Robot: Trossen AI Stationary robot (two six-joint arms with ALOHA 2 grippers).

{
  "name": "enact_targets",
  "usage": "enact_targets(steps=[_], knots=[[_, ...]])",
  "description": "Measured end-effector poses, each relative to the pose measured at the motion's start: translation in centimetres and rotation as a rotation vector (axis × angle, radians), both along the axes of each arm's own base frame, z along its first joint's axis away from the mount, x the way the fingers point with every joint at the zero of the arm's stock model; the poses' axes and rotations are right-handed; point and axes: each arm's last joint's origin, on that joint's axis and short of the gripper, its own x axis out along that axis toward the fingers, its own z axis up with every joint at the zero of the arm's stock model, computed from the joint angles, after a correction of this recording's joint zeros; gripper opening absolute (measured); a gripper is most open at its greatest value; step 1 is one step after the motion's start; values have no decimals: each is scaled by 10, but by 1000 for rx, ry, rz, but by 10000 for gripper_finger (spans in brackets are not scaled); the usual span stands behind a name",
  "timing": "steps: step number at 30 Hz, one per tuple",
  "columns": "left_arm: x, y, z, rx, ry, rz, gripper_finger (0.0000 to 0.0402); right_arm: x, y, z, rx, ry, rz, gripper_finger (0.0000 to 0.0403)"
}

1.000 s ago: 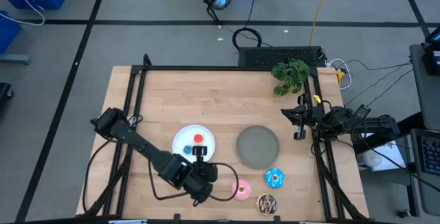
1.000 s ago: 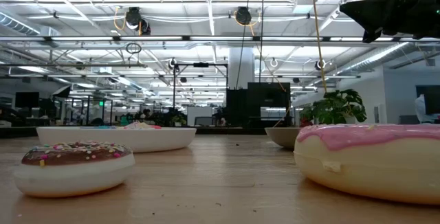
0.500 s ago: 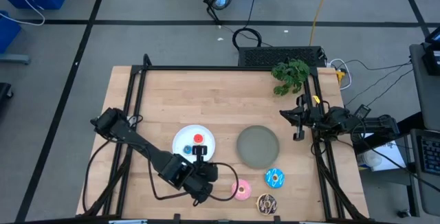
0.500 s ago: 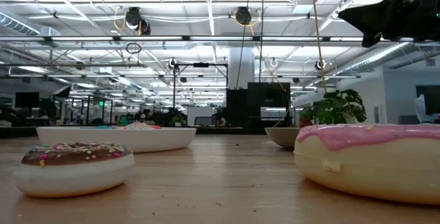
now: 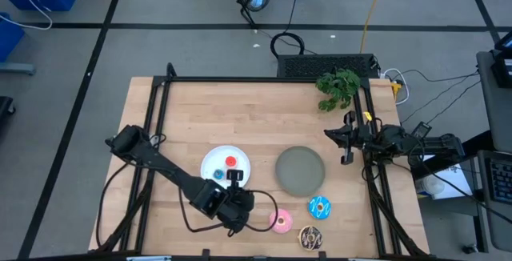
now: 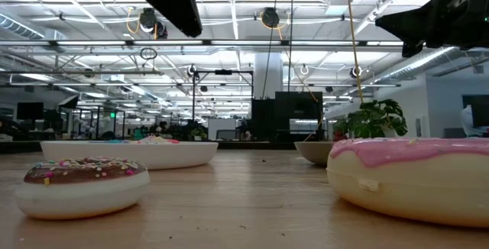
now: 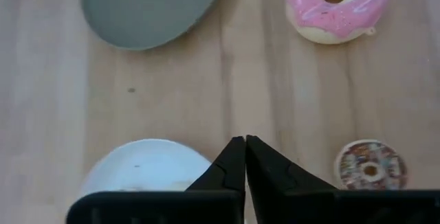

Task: Pick & Place donuts
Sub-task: Put the small brown donut on the white plate

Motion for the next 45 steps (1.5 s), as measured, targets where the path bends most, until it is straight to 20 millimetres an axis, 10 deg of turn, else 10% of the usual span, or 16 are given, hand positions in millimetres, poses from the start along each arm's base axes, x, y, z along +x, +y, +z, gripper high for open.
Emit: enact_targets(steps=[11, 20, 33, 45], knots=[[19, -15, -1, -252, -5, -93, 34, 0, 0, -1, -8, 8, -2, 0], [32, -38, -15, -368, 132, -192, 123, 0, 0, -3, -8, 28, -1, 0], [17, -36, -36, -199, 237, -189, 278, 1, 0, -3, -8, 31, -1, 0], [23, -45, -71, -260, 305, -190, 301, 1, 0, -3, -8, 36, -1, 0]])
